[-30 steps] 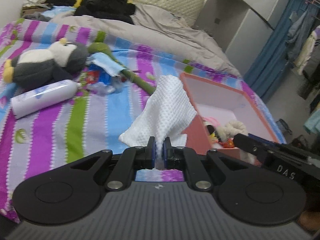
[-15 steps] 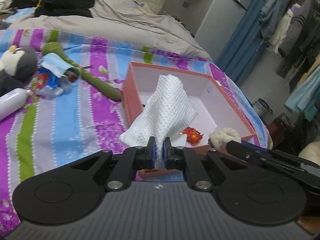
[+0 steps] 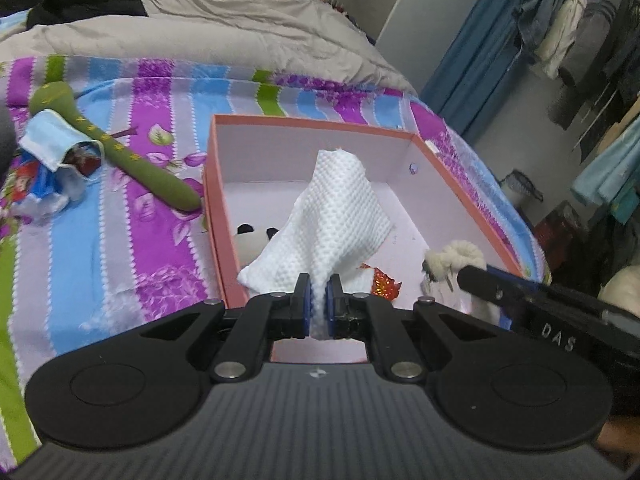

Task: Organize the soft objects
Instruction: 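Carry the white cloth and rope ring over the pink box with both tools, then open both tools to drop the cloth and rope ring into the box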

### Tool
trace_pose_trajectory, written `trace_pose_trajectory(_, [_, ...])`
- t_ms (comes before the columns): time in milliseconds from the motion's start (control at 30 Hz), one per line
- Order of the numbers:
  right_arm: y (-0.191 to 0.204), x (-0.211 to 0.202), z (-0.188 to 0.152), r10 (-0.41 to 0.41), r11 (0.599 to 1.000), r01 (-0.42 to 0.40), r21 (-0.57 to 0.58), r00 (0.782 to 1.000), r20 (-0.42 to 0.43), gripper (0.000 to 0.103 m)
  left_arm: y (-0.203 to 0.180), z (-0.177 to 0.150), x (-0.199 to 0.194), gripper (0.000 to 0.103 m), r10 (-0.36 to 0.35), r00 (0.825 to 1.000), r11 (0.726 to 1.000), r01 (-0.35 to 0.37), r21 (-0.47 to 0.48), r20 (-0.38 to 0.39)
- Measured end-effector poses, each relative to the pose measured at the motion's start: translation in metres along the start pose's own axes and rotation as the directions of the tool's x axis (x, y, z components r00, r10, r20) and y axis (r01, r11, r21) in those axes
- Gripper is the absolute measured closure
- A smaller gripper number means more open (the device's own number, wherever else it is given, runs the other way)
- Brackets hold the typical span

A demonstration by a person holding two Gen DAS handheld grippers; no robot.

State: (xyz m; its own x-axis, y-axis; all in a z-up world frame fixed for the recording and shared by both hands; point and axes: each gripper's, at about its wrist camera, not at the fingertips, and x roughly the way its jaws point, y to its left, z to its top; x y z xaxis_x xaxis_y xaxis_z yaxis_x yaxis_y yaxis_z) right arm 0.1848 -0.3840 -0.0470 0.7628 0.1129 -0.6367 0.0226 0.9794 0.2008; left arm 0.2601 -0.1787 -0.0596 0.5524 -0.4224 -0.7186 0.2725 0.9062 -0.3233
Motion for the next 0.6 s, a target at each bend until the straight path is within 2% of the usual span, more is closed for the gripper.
trace_pose_trajectory(333, [-0.033,0.066,0.011,-0.034,0.997,0.042,0.062,0.992,-0.120,0.082,-0.003,0.031,0.072,0.093,-0.001,0.994,1.000,0.003,0.026,-0.108])
trace_pose_trajectory(533, [-0.044,0.083,0.006,-0.044,0.995,0.057,0.085,0.988,-0.148,0.081,0.001,0.036,0.103,0.093,0.013,0.990,0.999,-0.007,0.038,-0.143])
trace_pose_trajectory(600, [-0.048,0.089,0.004,-0.029,0.994,0.046,0.103,0.987,-0.160,0.077,0.002,0.037,0.109,0.093,0.011,0.988,0.999,-0.005,0.040,-0.152])
